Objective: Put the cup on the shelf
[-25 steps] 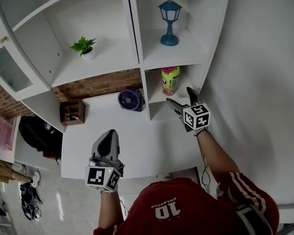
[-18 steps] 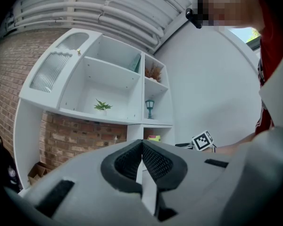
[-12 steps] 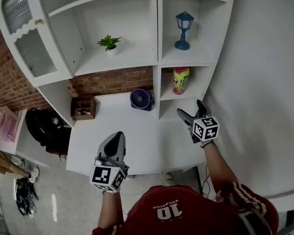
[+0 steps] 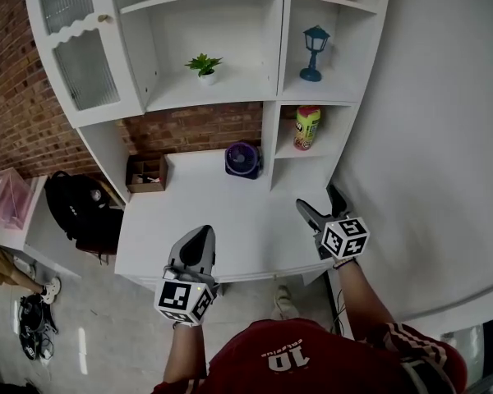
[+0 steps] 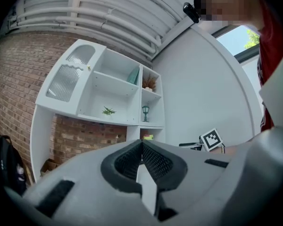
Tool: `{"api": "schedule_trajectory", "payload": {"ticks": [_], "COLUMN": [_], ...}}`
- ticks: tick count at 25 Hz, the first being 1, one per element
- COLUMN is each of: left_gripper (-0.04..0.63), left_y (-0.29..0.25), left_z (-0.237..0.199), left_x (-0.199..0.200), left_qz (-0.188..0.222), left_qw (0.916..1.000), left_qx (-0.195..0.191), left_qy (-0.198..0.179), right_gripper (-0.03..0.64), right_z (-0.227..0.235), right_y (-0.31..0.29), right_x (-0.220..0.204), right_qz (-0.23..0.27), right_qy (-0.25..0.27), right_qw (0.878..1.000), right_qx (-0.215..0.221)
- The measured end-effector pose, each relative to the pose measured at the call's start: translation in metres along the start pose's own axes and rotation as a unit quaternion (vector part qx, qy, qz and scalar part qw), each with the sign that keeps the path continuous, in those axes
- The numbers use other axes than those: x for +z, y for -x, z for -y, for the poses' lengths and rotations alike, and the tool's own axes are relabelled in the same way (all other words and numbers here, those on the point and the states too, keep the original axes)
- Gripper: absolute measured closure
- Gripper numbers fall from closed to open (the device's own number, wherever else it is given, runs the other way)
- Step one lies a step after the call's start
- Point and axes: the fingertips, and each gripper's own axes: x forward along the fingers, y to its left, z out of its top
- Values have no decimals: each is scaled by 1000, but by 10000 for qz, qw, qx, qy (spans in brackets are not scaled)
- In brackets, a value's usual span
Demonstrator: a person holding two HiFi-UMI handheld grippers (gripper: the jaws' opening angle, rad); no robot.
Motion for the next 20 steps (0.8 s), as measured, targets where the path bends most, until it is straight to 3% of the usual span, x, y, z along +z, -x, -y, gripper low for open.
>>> {"api": "schedule_trajectory", "payload": {"ticks": [10, 20], "left_gripper": [597, 597], "left_y": [33, 41], "left_z": [5, 10], "left_x": [-2, 24], "left_qz": [-49, 164], "left_qw": [9999, 9996], "left_qx": [-80, -37], "left_qy": [-73, -220], "right_gripper": [161, 237], "right_z": [-83, -104], "right_y": [51, 92], "right_x": [16, 44], "right_qz": [281, 651], "right_qy": [76, -9], "right_qw": [9985, 9957], "right_qx": [464, 653]}}
